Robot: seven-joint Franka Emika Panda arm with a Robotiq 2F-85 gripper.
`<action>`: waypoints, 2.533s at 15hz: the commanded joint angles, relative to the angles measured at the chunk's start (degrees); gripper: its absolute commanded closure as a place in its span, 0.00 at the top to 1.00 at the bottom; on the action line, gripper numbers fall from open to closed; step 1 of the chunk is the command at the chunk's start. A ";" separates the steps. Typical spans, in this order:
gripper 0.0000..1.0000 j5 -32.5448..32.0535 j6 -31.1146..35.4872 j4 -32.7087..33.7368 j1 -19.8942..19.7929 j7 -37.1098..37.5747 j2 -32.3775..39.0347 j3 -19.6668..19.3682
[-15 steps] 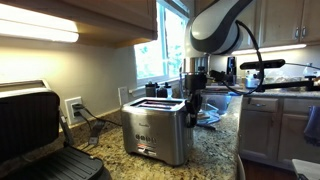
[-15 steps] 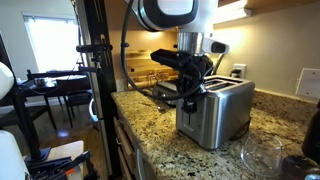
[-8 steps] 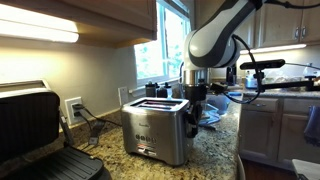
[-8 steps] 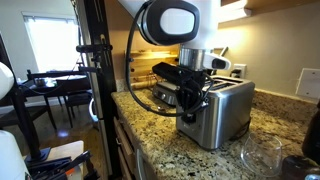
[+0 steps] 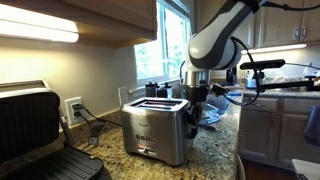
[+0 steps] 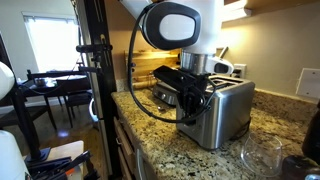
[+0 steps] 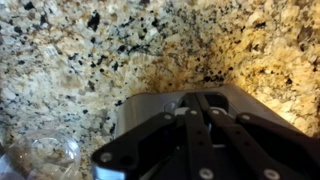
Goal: Press down on the toaster press handle
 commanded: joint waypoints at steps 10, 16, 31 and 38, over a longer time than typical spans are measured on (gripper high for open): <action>0.03 -6.06 -8.47 -0.43 -0.27 2.19 -11.57 1.15; 0.03 -9.37 -17.79 -0.12 -0.47 2.98 -21.19 0.88; 0.94 -13.48 -23.77 -0.20 -1.91 3.60 -26.63 -0.78; 1.00 -12.47 -22.56 0.83 -0.91 2.31 -24.50 -1.10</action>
